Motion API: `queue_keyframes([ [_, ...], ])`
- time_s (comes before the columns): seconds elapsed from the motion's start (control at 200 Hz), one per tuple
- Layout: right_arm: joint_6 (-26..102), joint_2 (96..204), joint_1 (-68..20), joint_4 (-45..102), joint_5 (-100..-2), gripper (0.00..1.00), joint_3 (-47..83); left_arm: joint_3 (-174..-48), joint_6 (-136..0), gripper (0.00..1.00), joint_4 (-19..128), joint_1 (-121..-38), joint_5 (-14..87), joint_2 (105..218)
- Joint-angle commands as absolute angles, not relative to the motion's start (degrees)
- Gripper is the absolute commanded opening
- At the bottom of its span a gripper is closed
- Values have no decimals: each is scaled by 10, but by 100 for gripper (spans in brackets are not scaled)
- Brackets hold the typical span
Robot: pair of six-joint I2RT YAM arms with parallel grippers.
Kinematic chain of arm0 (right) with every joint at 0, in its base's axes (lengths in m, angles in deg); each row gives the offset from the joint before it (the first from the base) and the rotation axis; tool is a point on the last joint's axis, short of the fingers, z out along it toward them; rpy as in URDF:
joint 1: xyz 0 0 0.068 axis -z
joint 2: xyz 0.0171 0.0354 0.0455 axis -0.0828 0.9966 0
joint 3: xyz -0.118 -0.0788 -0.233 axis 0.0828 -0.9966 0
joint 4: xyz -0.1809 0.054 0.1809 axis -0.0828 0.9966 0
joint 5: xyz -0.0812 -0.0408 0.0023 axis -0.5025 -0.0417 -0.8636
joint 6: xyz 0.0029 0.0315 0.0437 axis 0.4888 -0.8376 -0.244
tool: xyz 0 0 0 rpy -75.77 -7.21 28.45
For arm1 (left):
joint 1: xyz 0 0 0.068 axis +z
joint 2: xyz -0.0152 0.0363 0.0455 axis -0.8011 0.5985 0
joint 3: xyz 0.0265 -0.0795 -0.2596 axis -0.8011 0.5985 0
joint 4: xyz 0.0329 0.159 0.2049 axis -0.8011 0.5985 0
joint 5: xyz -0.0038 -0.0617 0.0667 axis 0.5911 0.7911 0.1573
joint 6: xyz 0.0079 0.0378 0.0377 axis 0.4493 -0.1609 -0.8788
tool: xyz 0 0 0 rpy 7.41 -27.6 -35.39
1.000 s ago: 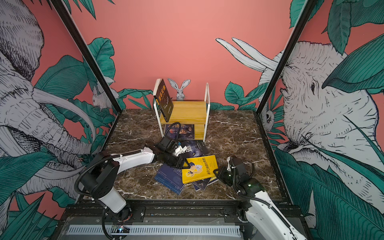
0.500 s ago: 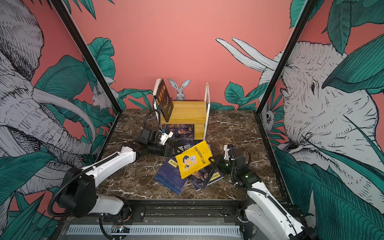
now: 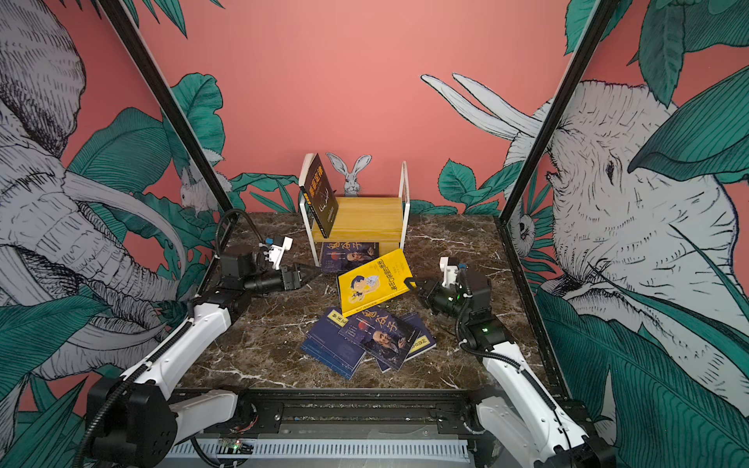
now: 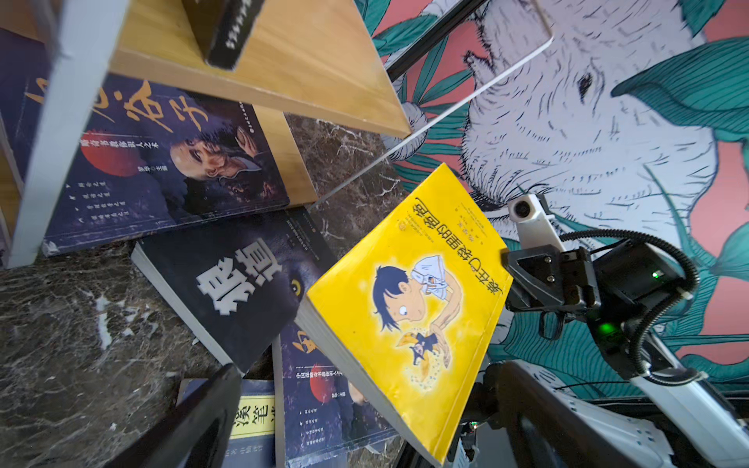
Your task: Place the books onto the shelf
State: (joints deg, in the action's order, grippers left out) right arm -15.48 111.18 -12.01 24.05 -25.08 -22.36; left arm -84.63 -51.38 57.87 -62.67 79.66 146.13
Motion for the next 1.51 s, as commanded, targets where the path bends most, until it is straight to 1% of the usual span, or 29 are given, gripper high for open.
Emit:
queue_keyframes([
  [0.0, -229, 1094, -116, 91, -229, 0, -202, -830, -416, 99, 458, -603, 851, 1438],
  [0.085, -257, 1097, -116, 59, -238, 0, -203, -817, -382, 99, 410, -600, 858, 1436],
  [0.225, -269, 1097, -117, 41, -269, 0, -205, -820, -351, 99, 408, -596, 855, 1439],
  [0.38, -289, 1122, -118, -17, -279, 0, -208, -813, -276, 99, 347, -596, 858, 1442],
  [0.545, -303, 1145, -142, -78, -297, 0, -212, -800, -221, 99, 303, -598, 869, 1435],
  [0.705, -309, 1166, -168, -109, -326, 0, -214, -802, -208, 99, 311, -613, 866, 1443],
  [0.845, -307, 1190, -187, -129, -331, 0, -202, -805, -208, 99, 301, -646, 866, 1455],
  [0.945, -317, 1205, -205, -160, -351, 0, -205, -814, -195, 99, 296, -651, 865, 1464],
  [1.045, -313, 1221, -219, -163, -346, 0, -197, -809, -195, 99, 287, -655, 855, 1470],
  [1.185, -329, 1237, -233, -193, -365, 0, -198, -813, -206, 92, 295, -658, 855, 1479],
  [1.295, -312, 1248, -243, -171, -351, 0, -186, -817, -203, 86, 292, -657, 850, 1485],
  [1.34, -313, 1253, -243, -170, -353, 0, -189, -826, -215, 83, 312, -655, 846, 1485],
  [1.41, -325, 1259, -244, -190, -359, 0, -204, -842, -232, 71, 367, -644, 831, 1483],
  [1.5, -327, 1258, -244, -199, -359, 0, -222, -828, -221, 54, 364, -622, 808, 1477],
])
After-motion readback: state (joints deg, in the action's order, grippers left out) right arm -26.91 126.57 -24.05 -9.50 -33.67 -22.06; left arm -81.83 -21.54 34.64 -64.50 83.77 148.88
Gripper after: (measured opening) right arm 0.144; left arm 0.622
